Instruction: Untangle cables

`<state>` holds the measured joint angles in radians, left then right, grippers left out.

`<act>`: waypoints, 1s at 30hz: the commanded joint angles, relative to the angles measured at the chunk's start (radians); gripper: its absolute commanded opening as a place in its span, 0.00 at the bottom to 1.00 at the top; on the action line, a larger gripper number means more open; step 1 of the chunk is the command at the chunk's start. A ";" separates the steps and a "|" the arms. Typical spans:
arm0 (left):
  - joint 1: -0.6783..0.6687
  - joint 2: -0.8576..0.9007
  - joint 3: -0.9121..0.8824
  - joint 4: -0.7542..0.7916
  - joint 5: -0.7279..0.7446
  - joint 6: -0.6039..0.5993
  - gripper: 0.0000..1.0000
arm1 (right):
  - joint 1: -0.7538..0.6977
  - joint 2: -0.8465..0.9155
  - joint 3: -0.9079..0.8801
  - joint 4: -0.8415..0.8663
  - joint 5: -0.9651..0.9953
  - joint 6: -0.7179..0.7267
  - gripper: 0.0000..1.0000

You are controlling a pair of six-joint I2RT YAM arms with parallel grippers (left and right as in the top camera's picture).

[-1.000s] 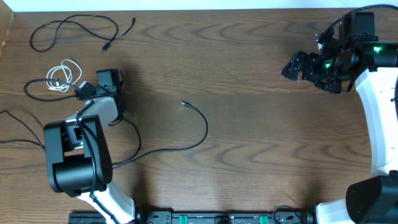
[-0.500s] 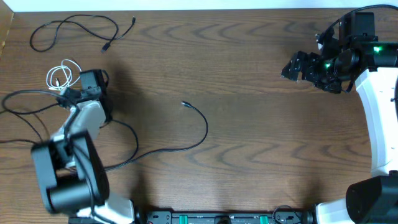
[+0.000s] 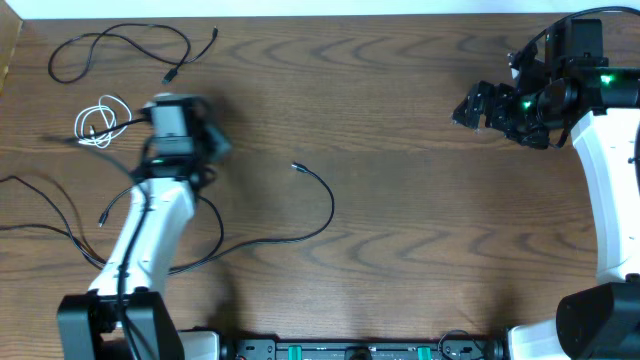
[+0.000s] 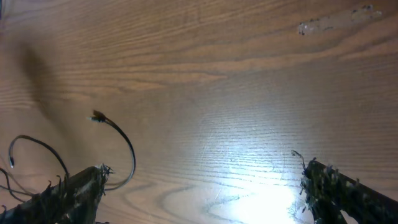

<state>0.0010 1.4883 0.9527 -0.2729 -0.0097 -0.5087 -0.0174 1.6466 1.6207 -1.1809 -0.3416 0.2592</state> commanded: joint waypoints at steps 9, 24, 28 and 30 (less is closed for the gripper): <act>-0.366 0.101 -0.006 -0.109 0.192 0.396 0.70 | 0.006 -0.006 0.017 0.004 -0.005 -0.005 0.99; -0.575 0.256 -0.006 -0.087 0.153 0.637 0.73 | 0.006 -0.006 0.017 -0.005 -0.005 -0.005 0.99; -0.611 0.267 -0.006 -0.089 0.124 0.639 0.73 | 0.006 -0.006 0.017 -0.004 -0.005 -0.005 0.99; -0.632 0.270 -0.006 -0.092 0.078 0.639 0.73 | 0.006 -0.006 0.017 -0.004 -0.005 -0.005 0.99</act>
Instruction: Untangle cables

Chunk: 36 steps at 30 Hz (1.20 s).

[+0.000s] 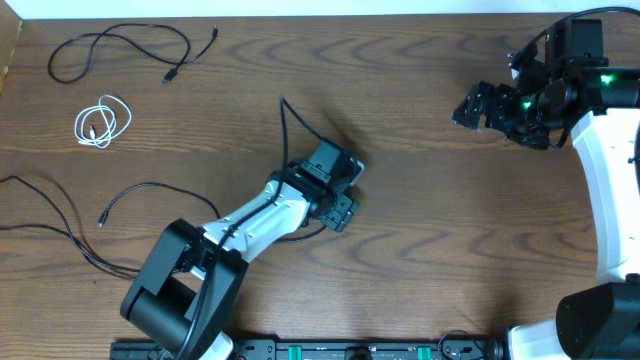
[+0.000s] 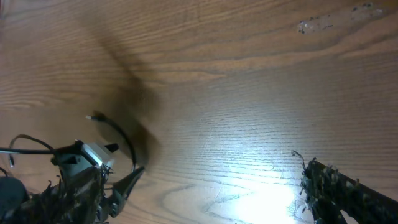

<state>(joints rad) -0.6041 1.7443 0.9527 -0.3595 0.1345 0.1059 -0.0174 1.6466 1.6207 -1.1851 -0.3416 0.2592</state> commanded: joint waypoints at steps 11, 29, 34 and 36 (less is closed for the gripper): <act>-0.049 0.055 -0.006 -0.018 -0.133 -0.047 0.54 | 0.006 -0.006 0.017 -0.006 -0.005 -0.006 0.99; -0.047 0.045 0.003 -0.013 -0.147 -0.056 0.07 | 0.006 -0.006 0.017 -0.015 -0.005 -0.006 0.99; -0.028 -0.030 0.024 0.019 -0.147 -0.181 0.07 | 0.006 -0.006 0.017 -0.016 -0.005 -0.006 0.99; -0.006 -0.081 0.025 0.040 -0.147 -0.227 0.07 | 0.006 -0.006 0.017 -0.016 -0.005 -0.006 0.99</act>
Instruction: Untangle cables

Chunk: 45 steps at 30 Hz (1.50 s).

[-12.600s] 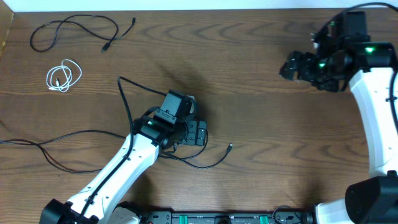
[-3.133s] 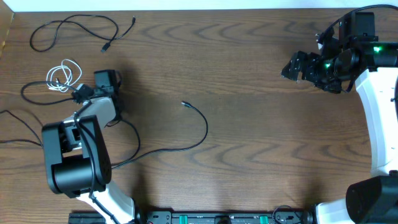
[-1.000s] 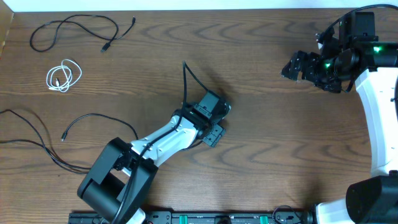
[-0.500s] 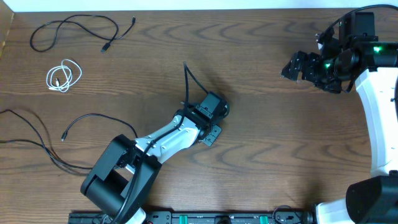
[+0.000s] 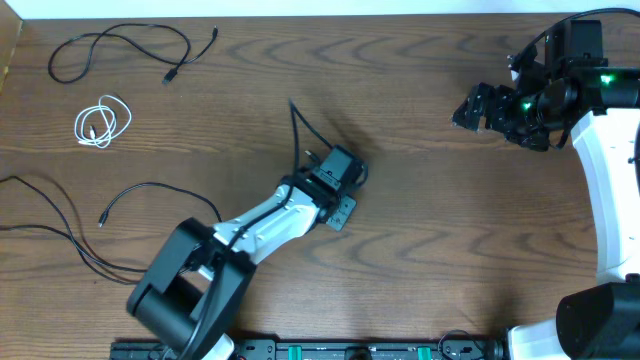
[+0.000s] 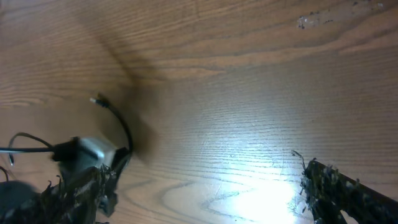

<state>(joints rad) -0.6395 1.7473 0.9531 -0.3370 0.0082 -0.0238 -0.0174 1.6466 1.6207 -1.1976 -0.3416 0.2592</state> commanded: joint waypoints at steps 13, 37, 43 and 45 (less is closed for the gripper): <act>0.144 -0.261 0.023 -0.148 -0.017 -0.079 0.45 | 0.006 -0.006 0.017 0.007 -0.005 -0.005 0.99; 0.097 -0.172 -0.038 -0.353 -0.016 0.373 0.46 | 0.006 -0.006 0.017 0.015 -0.006 -0.002 0.99; 0.097 -0.172 -0.095 -0.303 -0.016 0.394 0.46 | 0.006 -0.006 0.017 0.015 -0.006 -0.002 0.99; 0.097 -0.171 -0.103 -0.297 -0.011 0.394 0.46 | 0.006 -0.006 0.017 0.015 -0.006 -0.002 0.99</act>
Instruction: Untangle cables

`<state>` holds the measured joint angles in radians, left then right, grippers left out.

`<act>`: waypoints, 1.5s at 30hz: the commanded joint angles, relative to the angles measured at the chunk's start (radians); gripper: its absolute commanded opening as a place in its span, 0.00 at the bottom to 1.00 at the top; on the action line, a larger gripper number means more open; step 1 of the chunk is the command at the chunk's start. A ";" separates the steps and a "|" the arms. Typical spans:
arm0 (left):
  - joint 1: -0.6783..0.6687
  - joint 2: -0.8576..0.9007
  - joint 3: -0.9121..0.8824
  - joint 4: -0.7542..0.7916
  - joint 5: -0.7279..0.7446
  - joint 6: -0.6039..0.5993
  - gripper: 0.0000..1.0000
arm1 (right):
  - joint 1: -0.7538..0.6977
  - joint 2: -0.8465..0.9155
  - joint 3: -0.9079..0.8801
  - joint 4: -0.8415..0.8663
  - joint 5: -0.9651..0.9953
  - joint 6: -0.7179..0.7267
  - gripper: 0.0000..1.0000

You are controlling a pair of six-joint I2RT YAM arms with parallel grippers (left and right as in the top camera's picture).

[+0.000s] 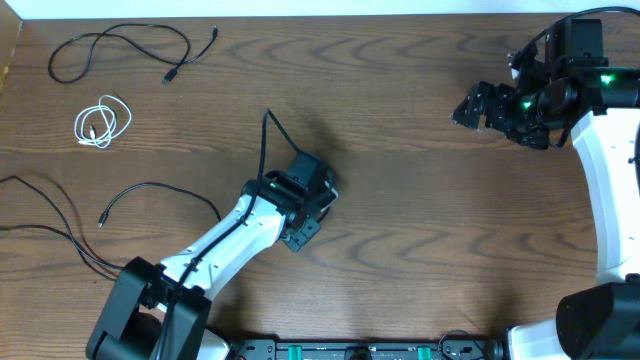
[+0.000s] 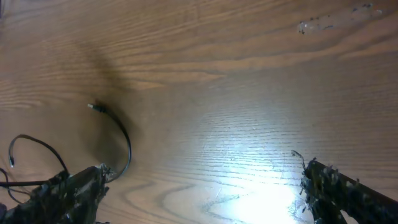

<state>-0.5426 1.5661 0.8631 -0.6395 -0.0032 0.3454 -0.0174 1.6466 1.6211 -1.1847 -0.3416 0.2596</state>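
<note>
A black cable [image 1: 265, 140] rises from my left gripper [image 1: 287, 192] in the middle of the table, its plug end [image 1: 265, 114] pointing to the far side. The left gripper looks shut on this cable. In the right wrist view the same cable [image 2: 124, 134] curves across the wood at the left. My right gripper [image 1: 478, 107] hangs open over bare wood at the far right, and nothing lies between its fingers [image 2: 339, 190]. At the left edge more black cable [image 1: 150, 187] loops over the table.
A white coiled cable [image 1: 101, 122] lies at the far left. Behind it a separate black cable [image 1: 120, 42] is spread out in the back left corner. A long black cable [image 1: 45, 205] runs off the left edge.
My left gripper has moved a little left and toward the front, and the black cable's free end went with it. The right arm has not moved.
My left gripper was first at the far left beside the white coil, with the black cable lying loose mid-table. Then it stood at mid-table with the cable's end raised beside it. It stayed there, and now sits slightly further left with the cable.
</note>
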 commanded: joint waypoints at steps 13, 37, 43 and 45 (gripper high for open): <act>0.000 0.034 -0.116 0.167 0.063 0.024 0.45 | 0.006 -0.006 0.017 0.002 -0.005 -0.002 0.99; 0.001 -0.050 -0.060 0.309 0.063 -0.256 0.07 | 0.006 -0.006 0.017 -0.001 -0.005 -0.002 0.99; 0.008 -0.209 -0.060 0.394 0.041 -0.361 0.07 | 0.006 -0.006 0.017 -0.002 -0.005 -0.002 0.99; 0.020 -0.251 -0.060 0.392 -0.054 -0.496 0.08 | 0.006 -0.006 0.017 -0.002 -0.005 -0.002 0.99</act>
<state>-0.5411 1.3659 0.7841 -0.2462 0.0498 0.0322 -0.0174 1.6466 1.6211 -1.1854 -0.3416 0.2596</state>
